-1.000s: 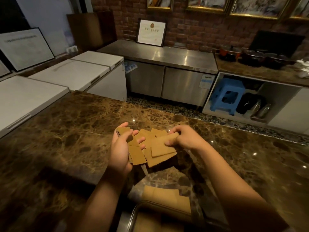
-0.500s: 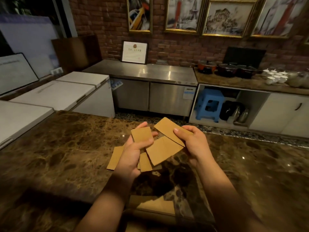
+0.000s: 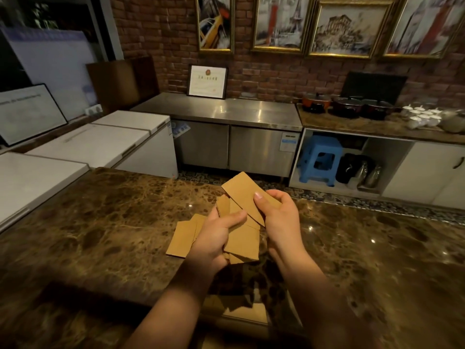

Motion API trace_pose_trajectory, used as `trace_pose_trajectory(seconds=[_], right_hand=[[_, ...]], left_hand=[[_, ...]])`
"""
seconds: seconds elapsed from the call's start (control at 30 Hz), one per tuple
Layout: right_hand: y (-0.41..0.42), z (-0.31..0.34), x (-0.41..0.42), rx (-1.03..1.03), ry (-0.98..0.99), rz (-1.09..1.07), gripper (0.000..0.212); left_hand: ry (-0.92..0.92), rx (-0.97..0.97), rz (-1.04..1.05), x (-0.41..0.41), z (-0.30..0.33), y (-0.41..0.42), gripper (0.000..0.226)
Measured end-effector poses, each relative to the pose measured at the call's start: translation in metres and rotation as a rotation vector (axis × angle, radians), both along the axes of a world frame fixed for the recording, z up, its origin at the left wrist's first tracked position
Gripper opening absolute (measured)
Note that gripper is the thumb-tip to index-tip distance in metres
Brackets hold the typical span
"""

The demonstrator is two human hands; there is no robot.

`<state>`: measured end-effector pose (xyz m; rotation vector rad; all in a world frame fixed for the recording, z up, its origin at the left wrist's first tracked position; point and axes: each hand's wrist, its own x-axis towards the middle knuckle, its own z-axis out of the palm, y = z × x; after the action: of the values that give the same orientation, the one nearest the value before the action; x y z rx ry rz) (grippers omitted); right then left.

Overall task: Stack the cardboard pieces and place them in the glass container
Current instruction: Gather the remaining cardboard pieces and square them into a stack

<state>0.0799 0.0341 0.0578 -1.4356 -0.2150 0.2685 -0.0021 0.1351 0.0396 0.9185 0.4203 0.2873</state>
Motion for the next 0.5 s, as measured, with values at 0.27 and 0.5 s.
trace_pose_trajectory(seconds=[0.27,0.5], right_hand=[[-0.010,-0.004,0.006,-0.007,-0.037,-0.024,0.019],[-0.016,0.006,0.011,0.058,0.102,0.168,0.051]], left_hand=[[-0.190,-0.075,0.155,0.003,0.001,0.019,0.032],[-0.177,-0.070,0.104,0.002,0.001,0.032,0.034]])
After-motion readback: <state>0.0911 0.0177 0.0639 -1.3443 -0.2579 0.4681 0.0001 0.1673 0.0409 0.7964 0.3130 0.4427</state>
